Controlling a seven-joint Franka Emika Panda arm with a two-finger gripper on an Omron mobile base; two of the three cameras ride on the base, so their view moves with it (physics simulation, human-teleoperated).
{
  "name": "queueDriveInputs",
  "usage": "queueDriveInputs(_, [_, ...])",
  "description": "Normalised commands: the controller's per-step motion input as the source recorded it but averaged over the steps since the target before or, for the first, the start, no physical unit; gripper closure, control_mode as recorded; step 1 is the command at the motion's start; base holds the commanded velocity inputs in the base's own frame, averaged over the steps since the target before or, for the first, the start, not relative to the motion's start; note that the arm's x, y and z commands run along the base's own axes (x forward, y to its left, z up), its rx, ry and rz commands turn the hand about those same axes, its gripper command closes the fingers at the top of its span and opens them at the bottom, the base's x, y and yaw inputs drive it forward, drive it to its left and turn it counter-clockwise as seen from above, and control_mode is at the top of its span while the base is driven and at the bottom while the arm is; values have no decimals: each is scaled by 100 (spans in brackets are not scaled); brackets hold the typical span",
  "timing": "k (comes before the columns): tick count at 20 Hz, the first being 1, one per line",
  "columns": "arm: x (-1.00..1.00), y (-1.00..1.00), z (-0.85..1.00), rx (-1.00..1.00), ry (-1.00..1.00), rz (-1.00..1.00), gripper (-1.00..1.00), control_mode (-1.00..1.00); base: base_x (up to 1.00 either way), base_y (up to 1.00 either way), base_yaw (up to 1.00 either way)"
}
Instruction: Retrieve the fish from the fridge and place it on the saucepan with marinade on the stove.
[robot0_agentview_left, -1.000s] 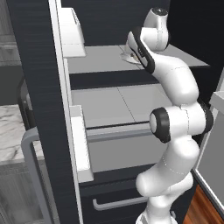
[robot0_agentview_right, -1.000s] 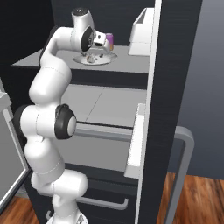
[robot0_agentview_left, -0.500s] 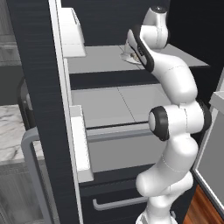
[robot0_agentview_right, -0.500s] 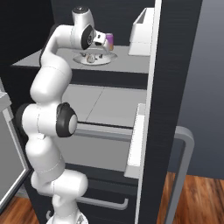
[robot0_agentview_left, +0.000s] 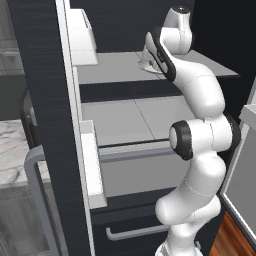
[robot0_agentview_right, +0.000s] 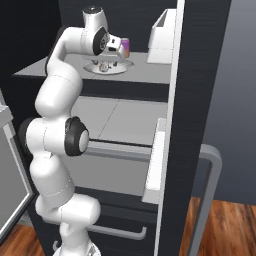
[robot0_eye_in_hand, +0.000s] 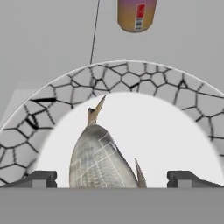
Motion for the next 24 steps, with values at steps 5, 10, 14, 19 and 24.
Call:
queueDriveInputs(5, [0, 0, -6, 0, 0, 0, -100, -100, 0, 0, 0])
queueDriveInputs(10, [0, 0, -1, 0, 2, 0, -100, -100, 0, 0, 0])
queueDriveInputs(14, [0, 0, -7, 0, 5, 0, -100, -100, 0, 0, 0])
queueDriveInputs(19, [0, 0, -24, 0, 0, 0, 100, -100, 0, 0, 0])
queueDriveInputs(24, [0, 0, -33, 0, 0, 0, 100, -100, 0, 0, 0])
